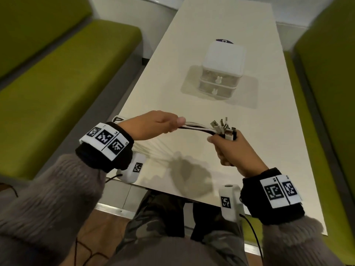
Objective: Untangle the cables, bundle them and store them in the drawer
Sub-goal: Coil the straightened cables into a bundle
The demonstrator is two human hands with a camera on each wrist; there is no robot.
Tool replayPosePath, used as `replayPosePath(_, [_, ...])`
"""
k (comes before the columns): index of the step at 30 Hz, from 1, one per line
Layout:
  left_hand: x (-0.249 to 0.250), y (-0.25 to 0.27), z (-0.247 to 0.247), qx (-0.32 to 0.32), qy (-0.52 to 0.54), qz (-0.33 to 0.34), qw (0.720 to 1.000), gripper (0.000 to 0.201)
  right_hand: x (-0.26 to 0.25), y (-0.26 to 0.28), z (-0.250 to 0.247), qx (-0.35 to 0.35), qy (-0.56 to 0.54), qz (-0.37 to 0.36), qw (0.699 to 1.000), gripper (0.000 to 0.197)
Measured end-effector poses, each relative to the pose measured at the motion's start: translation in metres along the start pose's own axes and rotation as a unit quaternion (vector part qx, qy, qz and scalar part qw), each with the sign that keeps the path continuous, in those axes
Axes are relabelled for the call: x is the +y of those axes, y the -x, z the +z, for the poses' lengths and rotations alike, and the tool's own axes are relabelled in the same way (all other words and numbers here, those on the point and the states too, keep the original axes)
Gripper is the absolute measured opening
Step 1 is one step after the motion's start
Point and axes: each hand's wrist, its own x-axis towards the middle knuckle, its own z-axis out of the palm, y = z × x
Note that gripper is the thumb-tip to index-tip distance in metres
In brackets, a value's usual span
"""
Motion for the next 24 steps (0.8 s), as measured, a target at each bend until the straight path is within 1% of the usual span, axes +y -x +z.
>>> replayPosePath(1, [0.002,0.000,0.002,0.028,0.004,0.001,1.000,0.055,-0.001,0.000,0.002,0.008,-0.021,-0.002,1.000,0.041])
replayPosePath(3, [0.006,0.000,0.006,0.085,0.027,0.008,0.996,0.051,-0.001,0.000,0.007,0.024,-0.069,-0.007,0.997,0.044])
replayPosePath(6, [0.012,-0.001,0.011,0.142,0.120,0.017,0.982,0.043,-0.001,-0.001,0.020,0.049,-0.132,-0.018,0.990,0.045])
replayPosePath(8, [0.013,-0.001,0.011,0.157,0.145,0.023,0.977,0.041,-0.001,-0.002,0.031,0.056,-0.167,-0.030,0.984,0.044])
replayPosePath(11, [0.016,0.000,0.013,0.155,0.152,0.038,0.975,0.038,-0.007,-0.002,0.045,0.051,-0.214,-0.059,0.974,0.047])
replayPosePath(15, [0.021,0.003,0.021,0.159,0.182,0.045,0.969,0.037,-0.016,-0.005,0.062,0.054,-0.251,-0.089,0.962,0.043])
replayPosePath(18, [0.024,0.006,0.030,0.162,0.155,0.044,0.974,0.036,-0.020,-0.009,0.075,0.071,-0.280,-0.100,0.952,0.032])
replayPosePath(20, [0.028,0.007,0.034,0.169,0.120,0.031,0.978,0.034,-0.022,-0.012,0.081,0.088,-0.302,-0.098,0.944,0.032])
replayPosePath(23, [0.034,0.007,0.037,0.173,0.033,0.024,0.984,0.033,-0.024,-0.015,0.085,0.094,-0.314,-0.098,0.940,0.030])
replayPosePath(24, [0.036,0.006,0.037,0.175,0.001,0.021,0.984,0.034,-0.025,-0.015,0.086,0.093,-0.316,-0.095,0.939,0.033])
